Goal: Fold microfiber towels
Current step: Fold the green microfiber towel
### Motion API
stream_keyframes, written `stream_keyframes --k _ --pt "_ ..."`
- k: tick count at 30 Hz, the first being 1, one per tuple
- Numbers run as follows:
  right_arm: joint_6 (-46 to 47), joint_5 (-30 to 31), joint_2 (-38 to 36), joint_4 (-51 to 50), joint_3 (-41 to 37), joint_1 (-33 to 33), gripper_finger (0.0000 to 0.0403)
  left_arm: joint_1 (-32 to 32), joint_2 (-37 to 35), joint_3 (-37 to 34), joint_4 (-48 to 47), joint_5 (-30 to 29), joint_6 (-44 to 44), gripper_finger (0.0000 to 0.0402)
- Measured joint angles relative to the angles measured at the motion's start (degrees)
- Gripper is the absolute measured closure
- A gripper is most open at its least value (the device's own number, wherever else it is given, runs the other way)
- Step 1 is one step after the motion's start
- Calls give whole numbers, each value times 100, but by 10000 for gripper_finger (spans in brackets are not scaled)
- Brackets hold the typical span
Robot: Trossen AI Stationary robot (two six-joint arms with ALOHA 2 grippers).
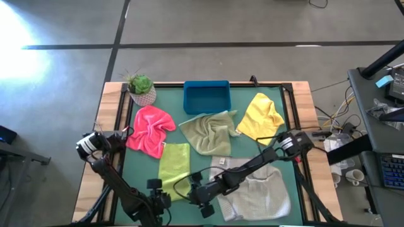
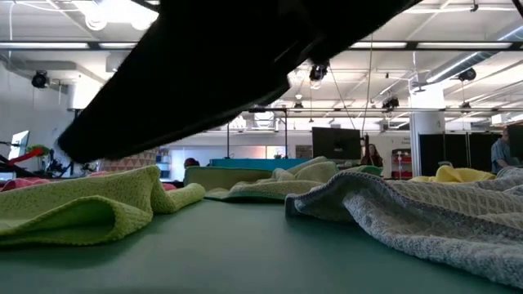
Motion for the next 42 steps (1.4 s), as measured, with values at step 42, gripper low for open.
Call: stream_keyframes --k 42 --pt "2874 -190 178 -607 191 -44 390 327 139 -351 515 -45 661 398"
